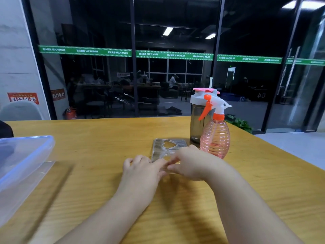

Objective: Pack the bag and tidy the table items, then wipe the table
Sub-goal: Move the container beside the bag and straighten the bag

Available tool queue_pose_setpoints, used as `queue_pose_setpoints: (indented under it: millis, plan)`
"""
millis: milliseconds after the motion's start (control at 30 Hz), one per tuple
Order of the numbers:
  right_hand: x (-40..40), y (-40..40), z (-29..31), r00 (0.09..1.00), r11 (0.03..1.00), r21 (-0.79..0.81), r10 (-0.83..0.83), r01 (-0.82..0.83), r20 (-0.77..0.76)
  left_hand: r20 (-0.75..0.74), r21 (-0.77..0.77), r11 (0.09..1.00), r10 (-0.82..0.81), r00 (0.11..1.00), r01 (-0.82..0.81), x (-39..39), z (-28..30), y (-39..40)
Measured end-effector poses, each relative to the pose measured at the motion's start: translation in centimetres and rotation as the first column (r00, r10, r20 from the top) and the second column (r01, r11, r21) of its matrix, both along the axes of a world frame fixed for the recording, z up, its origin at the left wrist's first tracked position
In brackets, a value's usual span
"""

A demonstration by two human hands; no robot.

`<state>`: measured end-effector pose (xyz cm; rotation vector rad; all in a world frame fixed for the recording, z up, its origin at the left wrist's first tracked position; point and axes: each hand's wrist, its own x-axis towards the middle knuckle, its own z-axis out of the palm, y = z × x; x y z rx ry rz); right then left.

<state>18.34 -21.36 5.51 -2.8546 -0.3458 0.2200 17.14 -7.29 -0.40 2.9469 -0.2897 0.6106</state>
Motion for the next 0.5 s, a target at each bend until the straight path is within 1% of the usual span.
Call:
queue_pose_setpoints:
  millis: [167,267,400,500]
  plan:
    - [0.0,0.2,0.0,0.997,0.997,-0.026,0.07,-0.069,0.044,-0.017,0.032,0.999,-0.005,1.0,0.006,0.0,0.1,-0.1]
    - [0.3,0.0,-0.4,0.995,0.995,-0.011,0.097,-0.096,0.024,-0.049,0.046,0.999,-0.017,0.999,0.019,0.0,0.0,-0.2]
    - [0.9,-1.5,-0.5,0.995,0.994,0.049,0.097,-0.097,-0.008,-0.062,-0.028,0.999,-0.028,0.998,0.026,0.1,0.5,0.0]
    - [1.2,-2.4,-0.5,0.997,0.997,0.036,0.074,-0.074,0.009,-0.044,-0.098,0.995,-0.033,0.999,0.028,-0.3,0.8,0.5]
